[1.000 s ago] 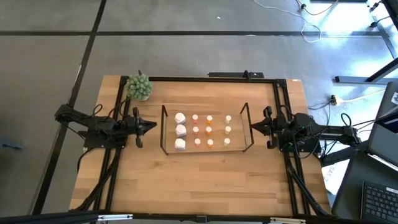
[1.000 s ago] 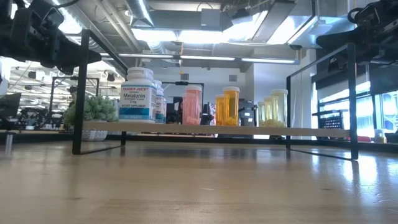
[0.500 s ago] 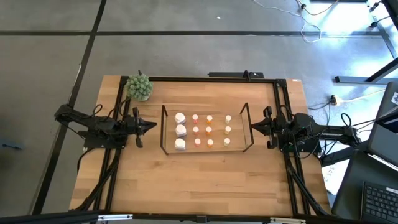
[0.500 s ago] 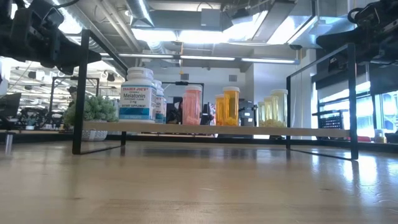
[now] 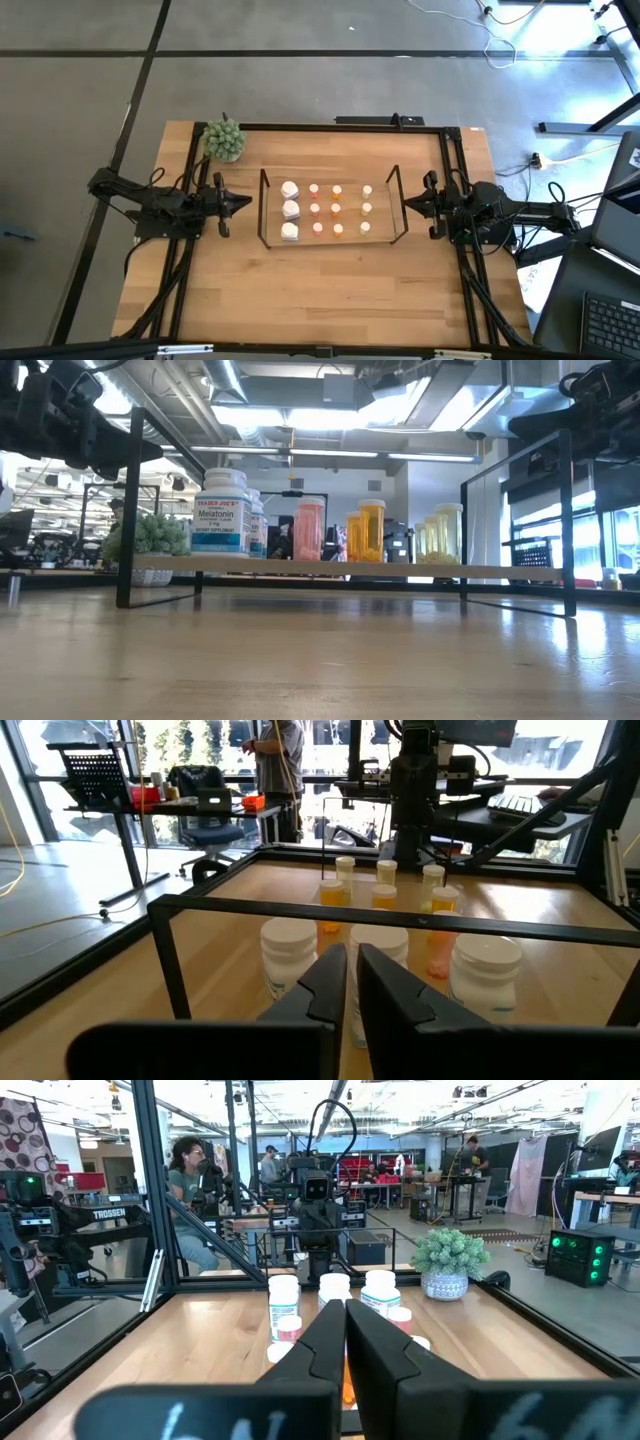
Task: Pick and place medicine bottles onto shelf by color
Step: Return to Home Position
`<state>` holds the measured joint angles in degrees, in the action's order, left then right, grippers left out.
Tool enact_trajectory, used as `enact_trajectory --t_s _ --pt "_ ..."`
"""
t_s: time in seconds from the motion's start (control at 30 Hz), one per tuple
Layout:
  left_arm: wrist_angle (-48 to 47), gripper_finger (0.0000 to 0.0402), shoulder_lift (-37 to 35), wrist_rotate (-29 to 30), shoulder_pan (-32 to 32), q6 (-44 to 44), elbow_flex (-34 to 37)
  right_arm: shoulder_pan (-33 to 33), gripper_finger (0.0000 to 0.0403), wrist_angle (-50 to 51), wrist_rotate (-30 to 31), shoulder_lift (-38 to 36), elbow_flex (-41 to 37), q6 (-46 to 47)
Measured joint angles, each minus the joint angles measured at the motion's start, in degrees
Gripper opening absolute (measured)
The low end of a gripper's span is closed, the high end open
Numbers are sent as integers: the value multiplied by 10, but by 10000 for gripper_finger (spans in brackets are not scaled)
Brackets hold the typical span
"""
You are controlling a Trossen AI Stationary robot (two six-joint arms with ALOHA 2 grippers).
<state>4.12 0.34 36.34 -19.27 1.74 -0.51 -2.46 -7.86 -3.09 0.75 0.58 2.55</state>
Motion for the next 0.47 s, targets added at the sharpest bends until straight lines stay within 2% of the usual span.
enact_trajectory --t_s 0.23,0.47 --pt "0 31 0 0 0 0 0 0 17 0 0 0 0 0" --pt "0 22 0 0 0 0 0 0 17 0 0 0 0 0"
